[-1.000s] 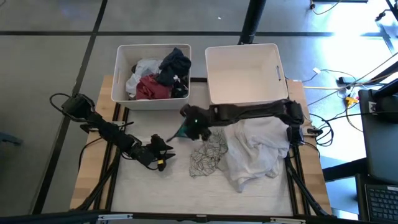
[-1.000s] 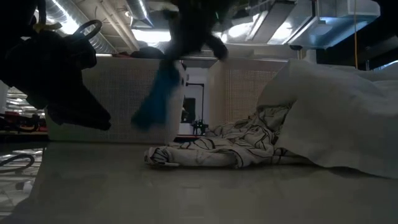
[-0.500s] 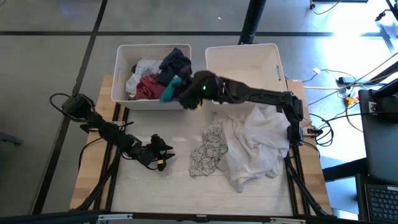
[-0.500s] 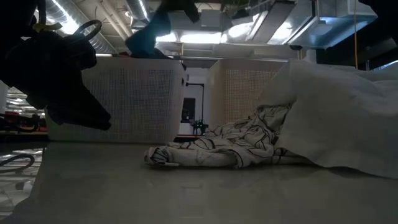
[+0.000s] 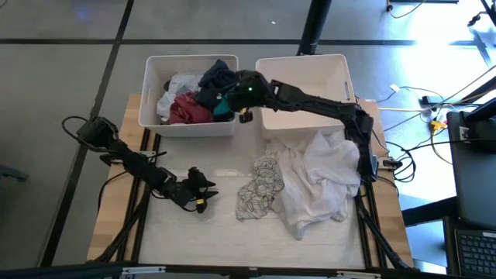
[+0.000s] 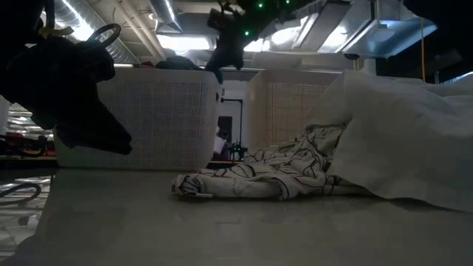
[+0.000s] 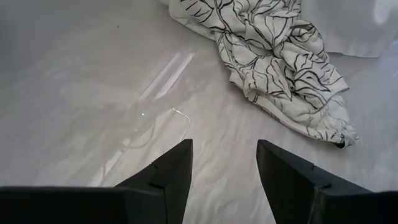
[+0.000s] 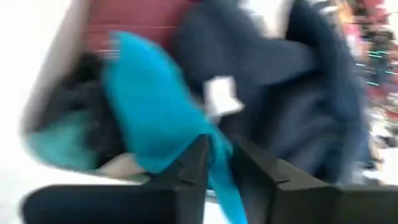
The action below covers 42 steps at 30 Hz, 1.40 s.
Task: Sort clothes
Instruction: Put the green sock into the left white laundry bin, then put the white dress into the right white laundry bin
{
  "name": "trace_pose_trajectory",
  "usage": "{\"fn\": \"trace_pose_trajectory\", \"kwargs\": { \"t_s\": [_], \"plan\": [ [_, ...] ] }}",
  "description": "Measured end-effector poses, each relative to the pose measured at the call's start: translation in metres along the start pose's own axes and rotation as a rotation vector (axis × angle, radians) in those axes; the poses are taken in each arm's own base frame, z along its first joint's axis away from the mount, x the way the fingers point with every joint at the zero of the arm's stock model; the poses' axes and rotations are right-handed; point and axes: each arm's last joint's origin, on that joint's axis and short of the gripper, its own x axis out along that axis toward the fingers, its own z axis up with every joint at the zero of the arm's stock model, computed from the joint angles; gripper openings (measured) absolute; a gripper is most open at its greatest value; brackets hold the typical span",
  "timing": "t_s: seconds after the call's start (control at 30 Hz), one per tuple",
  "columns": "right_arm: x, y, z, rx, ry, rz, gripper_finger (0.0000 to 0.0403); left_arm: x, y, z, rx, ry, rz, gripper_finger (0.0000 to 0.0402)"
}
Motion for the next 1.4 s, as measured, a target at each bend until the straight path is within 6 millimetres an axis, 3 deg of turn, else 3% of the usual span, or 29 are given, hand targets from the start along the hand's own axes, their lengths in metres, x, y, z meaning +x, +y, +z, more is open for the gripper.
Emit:
{"fn": "trace_pose_trajectory", "kwargs": {
  "t_s": [0.2,0.43,0.67,0.83,1.03,1.2,1.4],
  "plan": [
    [-0.008,0.008,0.018,-0.073,-0.067,0.063,0.0171,0.000,0.000,0.000,-0.002,-0.001,-0.001,0.0169],
    [-0.067,0.008,0.058,-0.179,-0.025,0.140,0.0252,0.000,0.000,0.000,0.002,0.001,0.001,0.0169],
    [-0.097,0.067,0.074,-0.237,0.095,0.478,0.0270,0.000,0.000,0.000,-0.001,0.000,0.000,0.0169],
    [-0.095,0.124,0.071,-0.322,0.222,0.660,0.0271,0.000,0.000,0.000,-0.001,0.000,0.000,0.0169],
    [-0.102,0.176,0.061,-0.347,0.413,0.797,0.0271,0.000,0.000,0.000,-0.001,0.000,0.000,0.0169],
    [-0.130,0.204,0.053,-0.342,0.587,0.739,0.0271,0.000,0.000,0.000,0.000,0.001,-0.002,0.0169],
    [-0.186,0.222,0.033,-0.209,0.671,0.586,0.0271,-0.002,-0.002,-0.002,0.009,0.008,-0.009,0.0169]
  ]
}}
